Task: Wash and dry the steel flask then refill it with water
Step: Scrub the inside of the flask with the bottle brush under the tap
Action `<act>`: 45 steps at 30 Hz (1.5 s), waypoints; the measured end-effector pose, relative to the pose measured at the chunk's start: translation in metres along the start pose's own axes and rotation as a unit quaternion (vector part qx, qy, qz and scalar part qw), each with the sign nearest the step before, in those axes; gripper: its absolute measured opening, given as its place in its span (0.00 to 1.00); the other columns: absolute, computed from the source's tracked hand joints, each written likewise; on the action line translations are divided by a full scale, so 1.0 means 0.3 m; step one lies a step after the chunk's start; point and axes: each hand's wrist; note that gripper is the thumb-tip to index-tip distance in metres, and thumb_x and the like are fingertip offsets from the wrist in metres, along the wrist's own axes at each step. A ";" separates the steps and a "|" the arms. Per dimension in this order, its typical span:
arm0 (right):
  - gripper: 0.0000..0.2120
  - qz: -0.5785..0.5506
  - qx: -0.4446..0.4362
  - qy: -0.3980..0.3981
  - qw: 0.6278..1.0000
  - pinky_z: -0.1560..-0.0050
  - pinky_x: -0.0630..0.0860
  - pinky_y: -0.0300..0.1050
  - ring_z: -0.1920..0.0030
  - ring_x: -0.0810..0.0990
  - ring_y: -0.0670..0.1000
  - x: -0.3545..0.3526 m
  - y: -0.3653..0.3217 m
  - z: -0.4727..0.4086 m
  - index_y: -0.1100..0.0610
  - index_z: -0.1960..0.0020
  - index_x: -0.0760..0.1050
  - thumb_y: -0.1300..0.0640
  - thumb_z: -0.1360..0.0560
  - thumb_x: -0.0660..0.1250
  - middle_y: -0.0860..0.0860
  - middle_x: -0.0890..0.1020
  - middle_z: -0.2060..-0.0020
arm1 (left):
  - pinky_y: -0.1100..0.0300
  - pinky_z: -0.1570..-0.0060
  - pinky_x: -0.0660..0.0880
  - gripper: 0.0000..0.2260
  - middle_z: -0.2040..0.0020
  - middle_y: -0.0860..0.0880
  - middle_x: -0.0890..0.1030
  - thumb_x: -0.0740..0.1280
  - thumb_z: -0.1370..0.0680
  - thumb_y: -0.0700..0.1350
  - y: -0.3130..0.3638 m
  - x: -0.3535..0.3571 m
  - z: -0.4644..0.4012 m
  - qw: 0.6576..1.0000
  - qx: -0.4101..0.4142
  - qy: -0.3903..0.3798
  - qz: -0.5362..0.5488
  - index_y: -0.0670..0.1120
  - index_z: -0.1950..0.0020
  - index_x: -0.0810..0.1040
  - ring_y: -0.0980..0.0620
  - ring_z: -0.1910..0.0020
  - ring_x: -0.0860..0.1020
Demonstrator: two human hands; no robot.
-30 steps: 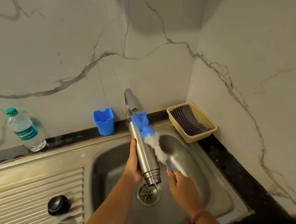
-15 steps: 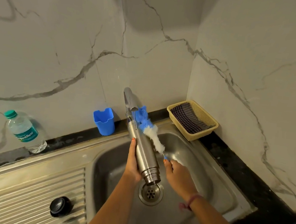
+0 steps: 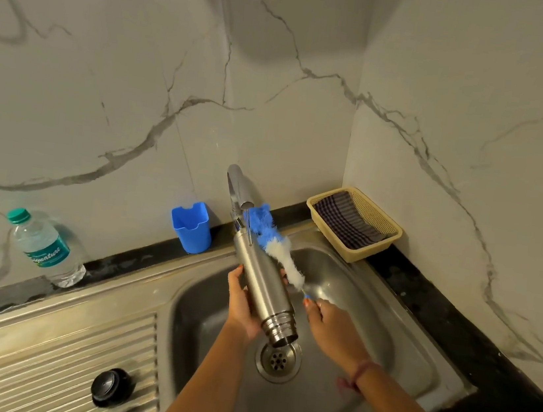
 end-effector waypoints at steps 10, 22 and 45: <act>0.18 -0.047 -0.019 0.019 0.999 0.73 0.62 0.35 0.77 0.69 0.44 0.039 0.072 0.146 0.48 0.68 0.67 0.50 0.20 0.60 0.44 0.73 0.78 | 0.40 0.46 0.78 0.29 0.44 0.38 0.84 0.69 0.27 0.62 0.032 -0.006 -0.004 0.999 0.011 -0.029 -0.041 0.47 0.32 0.73 0.38 0.47 0.84; 0.14 -0.047 -0.019 -0.019 0.999 0.70 0.67 0.44 0.74 0.70 0.44 -0.007 0.243 0.222 0.54 0.62 0.75 0.50 0.21 0.60 0.47 0.73 0.77 | 0.36 0.36 0.72 0.38 0.39 0.40 0.81 0.69 0.32 0.70 0.075 -0.003 -0.065 0.998 0.048 0.023 -0.040 0.49 0.29 0.71 0.37 0.41 0.81; 0.18 0.013 -0.059 0.035 0.998 0.73 0.62 0.34 0.76 0.71 0.45 -0.022 0.073 0.093 0.53 0.65 0.71 0.46 0.20 0.58 0.47 0.72 0.78 | 0.42 0.40 0.77 0.35 0.43 0.40 0.84 0.65 0.30 0.71 0.013 0.048 -0.021 0.997 0.040 0.003 -0.064 0.48 0.33 0.76 0.39 0.44 0.82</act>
Point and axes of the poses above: each hand's wrist, its own z-axis away from the middle knuckle, its own x-axis out of the palm, y = z × x
